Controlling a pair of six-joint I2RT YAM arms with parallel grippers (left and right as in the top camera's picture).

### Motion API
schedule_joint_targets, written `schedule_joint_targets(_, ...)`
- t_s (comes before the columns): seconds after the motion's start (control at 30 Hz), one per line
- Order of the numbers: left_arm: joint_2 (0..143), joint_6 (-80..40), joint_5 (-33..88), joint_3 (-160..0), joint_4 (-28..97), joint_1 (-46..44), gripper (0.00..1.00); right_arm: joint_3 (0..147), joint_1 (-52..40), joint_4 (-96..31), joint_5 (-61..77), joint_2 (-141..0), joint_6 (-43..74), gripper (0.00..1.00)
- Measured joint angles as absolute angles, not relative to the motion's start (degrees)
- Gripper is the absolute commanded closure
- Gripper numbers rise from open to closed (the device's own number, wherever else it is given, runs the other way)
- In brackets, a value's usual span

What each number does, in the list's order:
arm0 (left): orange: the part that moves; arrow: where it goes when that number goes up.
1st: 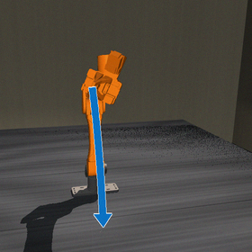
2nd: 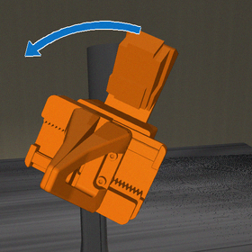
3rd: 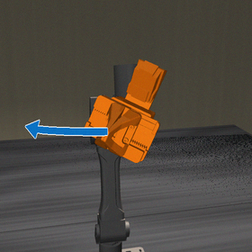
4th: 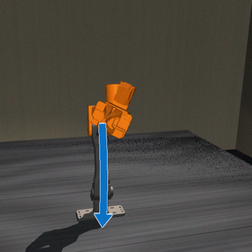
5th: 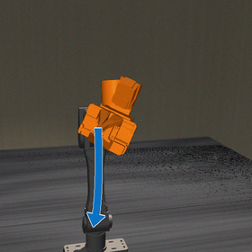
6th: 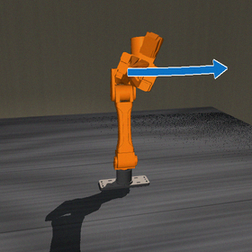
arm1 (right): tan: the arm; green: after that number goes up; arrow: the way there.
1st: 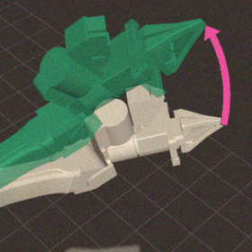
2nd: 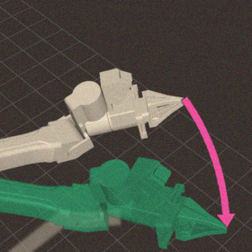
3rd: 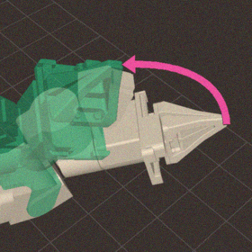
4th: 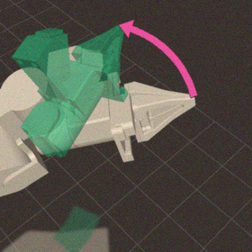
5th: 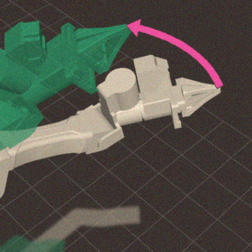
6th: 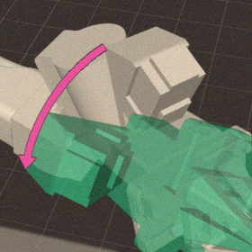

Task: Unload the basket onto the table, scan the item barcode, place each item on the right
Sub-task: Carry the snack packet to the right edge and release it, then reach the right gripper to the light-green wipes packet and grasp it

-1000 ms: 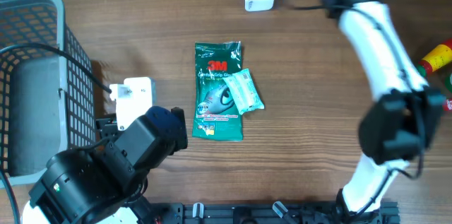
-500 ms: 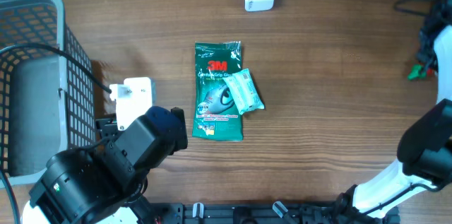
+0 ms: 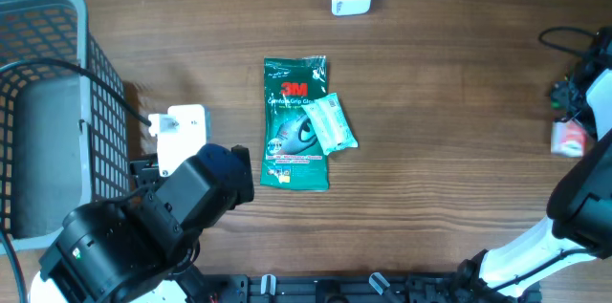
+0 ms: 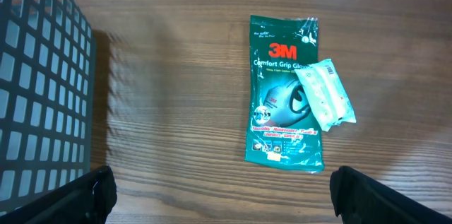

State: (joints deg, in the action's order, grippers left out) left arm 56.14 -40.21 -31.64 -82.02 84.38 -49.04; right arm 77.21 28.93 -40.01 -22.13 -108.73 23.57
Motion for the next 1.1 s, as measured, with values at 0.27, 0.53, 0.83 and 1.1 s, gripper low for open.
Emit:
schedule_joint_targets(0.27, 56.1, -40.2, -31.6, -82.0, 84.4, -49.0, 0.00, 79.1, 28.8, -39.9, 6.5, -101.3, 24.7, 0.00)
schedule_joint_targets(0.53, 56.1, -40.2, -31.6, -82.0, 84.4, -49.0, 0.00, 80.0, 17.1, -40.2, 36.8, -97.7, 21.9, 0.00)
schedule_joint_targets(0.83, 56.1, -40.2, -31.6, -82.0, 84.4, -49.0, 0.00, 80.0, -19.1, -40.0, 25.7, -99.3, 24.7, 0.00)
schedule_joint_targets(1.1, 56.2, -40.2, -31.6, -82.0, 84.4, -49.0, 0.00, 79.0, -27.4, -50.2, 20.1, -100.4, 62.2, 0.00)
